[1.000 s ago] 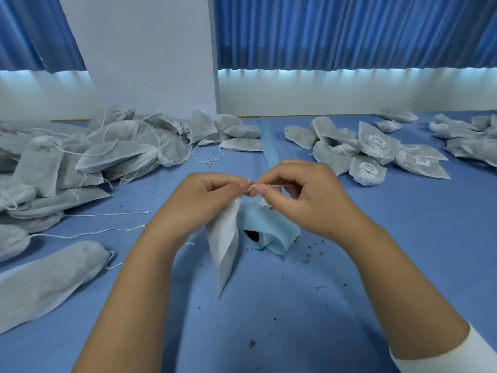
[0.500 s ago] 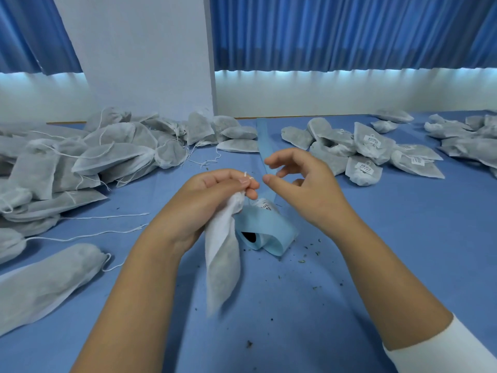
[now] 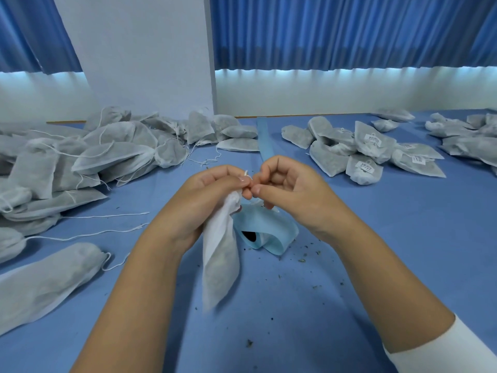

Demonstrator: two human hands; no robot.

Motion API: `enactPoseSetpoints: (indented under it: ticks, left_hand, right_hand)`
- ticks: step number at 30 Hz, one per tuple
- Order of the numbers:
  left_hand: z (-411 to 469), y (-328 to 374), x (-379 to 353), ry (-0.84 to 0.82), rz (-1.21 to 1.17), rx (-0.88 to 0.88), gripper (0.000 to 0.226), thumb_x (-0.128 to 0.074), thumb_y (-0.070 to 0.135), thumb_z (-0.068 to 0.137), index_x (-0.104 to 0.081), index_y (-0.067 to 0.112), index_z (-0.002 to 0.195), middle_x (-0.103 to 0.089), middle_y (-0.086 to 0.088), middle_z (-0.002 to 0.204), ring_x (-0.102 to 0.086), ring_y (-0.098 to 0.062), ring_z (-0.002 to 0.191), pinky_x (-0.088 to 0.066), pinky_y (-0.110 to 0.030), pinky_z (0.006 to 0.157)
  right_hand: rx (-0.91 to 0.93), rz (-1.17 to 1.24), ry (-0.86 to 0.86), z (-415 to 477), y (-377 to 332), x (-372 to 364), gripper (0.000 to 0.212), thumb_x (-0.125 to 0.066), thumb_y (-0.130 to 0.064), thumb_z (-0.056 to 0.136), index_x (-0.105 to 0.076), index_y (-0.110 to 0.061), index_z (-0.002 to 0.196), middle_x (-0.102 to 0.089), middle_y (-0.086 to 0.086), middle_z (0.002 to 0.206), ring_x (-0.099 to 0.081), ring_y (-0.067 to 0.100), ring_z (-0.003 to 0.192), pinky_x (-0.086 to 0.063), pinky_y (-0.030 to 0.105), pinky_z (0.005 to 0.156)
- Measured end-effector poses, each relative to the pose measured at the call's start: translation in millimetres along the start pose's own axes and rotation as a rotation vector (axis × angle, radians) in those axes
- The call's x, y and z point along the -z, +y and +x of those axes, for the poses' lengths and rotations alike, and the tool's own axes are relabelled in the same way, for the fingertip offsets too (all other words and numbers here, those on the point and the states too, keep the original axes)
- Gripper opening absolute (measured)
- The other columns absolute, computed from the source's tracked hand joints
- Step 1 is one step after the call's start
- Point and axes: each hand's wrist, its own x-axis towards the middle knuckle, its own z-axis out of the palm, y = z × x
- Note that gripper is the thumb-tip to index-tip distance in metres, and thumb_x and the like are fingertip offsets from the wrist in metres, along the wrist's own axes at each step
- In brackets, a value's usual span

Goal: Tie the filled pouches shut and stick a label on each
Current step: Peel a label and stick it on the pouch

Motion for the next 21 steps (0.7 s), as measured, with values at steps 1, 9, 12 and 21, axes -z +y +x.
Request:
enactPoseSetpoints:
  ticks: [1,9,12,21]
  left_hand:
    - [0.5,-0.8,-0.4,0.019,0.019,-0.010,0.016,-0.070,0.021,0.082,-0.073,0.028,0.068,-0.070,0.006,0.074,-0.060,-0.005,0.068,-0.050,-0.018,0.068]
    - [5.2,-8.2,-5.2,0.243,0.287,-0.028,0.017,-0.074,0.030,0.084,-0.075,0.031,0.067,-0.066,0.020,0.067,-0.054,0.003,0.060,-0.038,-0.021,0.063]
    - [6.1,-8.6,-5.5,0.246,0.300,-0.025,0.018,-0.072,0.029,0.085,-0.075,0.030,0.068,-0.065,0.018,0.066,-0.052,0.001,0.059,-0.037,-0.023,0.062]
    - [7.5,-10.3,-4.5,0.295,0.351,0.022,0.017,-0.074,0.032,0.083,-0.071,0.022,0.069,-0.054,0.011,0.061,-0.044,-0.007,0.057,-0.033,-0.027,0.058]
  right_hand:
    - [-0.009,-0.009,0.007,0.4,-0.4,-0.2,0.022,-0.061,0.004,0.090,-0.052,-0.015,0.082,-0.066,0.009,0.088,-0.061,0.013,0.077,-0.048,0.023,0.065]
    - [0.002,0.006,0.118,3.5,2.8,-0.4,0.025,-0.057,0.009,0.088,-0.050,-0.014,0.081,-0.054,0.001,0.078,-0.053,0.011,0.067,-0.049,0.021,0.066]
    - [0.028,0.016,0.110,2.2,6.1,-2.0,0.026,-0.066,0.007,0.085,-0.049,-0.013,0.084,-0.054,-0.004,0.078,-0.054,0.012,0.071,-0.048,0.021,0.067]
    - [0.138,-0.319,0.190,-0.5,4.0,-7.5,0.031,-0.060,0.005,0.080,-0.050,-0.023,0.072,-0.069,0.004,0.090,-0.051,0.000,0.050,-0.038,0.014,0.055]
